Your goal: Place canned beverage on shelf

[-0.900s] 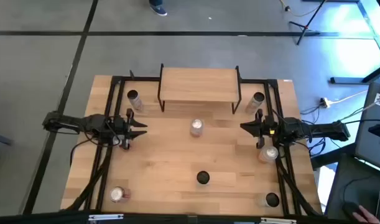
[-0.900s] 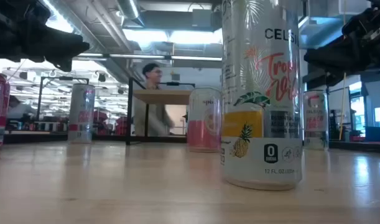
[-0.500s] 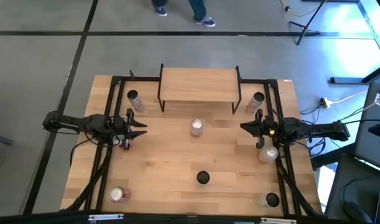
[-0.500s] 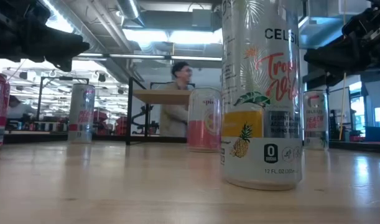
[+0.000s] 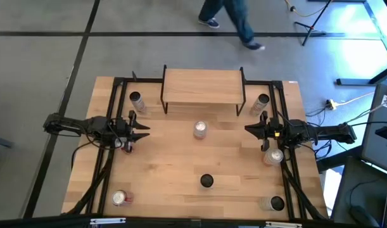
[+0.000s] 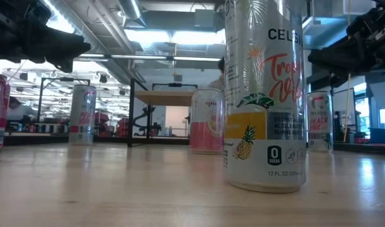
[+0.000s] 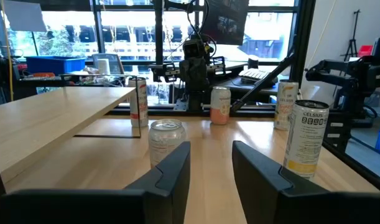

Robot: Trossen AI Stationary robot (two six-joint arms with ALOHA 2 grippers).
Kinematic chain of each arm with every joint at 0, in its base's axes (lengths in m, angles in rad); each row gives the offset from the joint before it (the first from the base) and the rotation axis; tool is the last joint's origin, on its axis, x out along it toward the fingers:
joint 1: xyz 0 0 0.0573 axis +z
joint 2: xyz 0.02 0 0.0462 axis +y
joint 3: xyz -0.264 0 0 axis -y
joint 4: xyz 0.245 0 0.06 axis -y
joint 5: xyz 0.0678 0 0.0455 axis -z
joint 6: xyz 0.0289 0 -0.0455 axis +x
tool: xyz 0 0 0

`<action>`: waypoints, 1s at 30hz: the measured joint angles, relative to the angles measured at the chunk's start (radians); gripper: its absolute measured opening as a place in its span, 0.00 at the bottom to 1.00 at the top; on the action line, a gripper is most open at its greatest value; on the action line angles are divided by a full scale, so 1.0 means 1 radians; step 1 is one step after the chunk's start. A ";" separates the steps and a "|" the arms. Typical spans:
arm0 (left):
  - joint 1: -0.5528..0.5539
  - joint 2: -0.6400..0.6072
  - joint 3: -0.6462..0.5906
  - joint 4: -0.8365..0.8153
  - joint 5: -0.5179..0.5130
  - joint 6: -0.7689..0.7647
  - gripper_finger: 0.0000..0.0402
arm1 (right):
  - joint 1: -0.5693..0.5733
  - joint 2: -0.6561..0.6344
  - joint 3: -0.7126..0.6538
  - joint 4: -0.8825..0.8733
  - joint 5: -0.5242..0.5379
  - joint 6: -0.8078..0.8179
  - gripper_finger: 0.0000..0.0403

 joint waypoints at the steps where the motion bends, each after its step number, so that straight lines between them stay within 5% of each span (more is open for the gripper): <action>1: 0.000 0.000 0.000 0.000 0.000 0.000 0.27 | 0.000 0.000 0.000 0.000 0.000 0.000 0.06; 18: 0.000 0.000 0.000 0.000 0.000 0.000 0.27 | 0.000 0.000 -0.001 0.019 0.001 0.004 0.06; 23: 0.000 0.000 0.000 0.003 0.000 0.000 0.27 | 0.000 0.000 -0.001 0.126 0.008 0.128 0.06; 30: 0.000 0.000 0.001 0.126 -0.015 -0.033 0.27 | 0.000 0.000 -0.001 0.212 0.230 0.403 0.06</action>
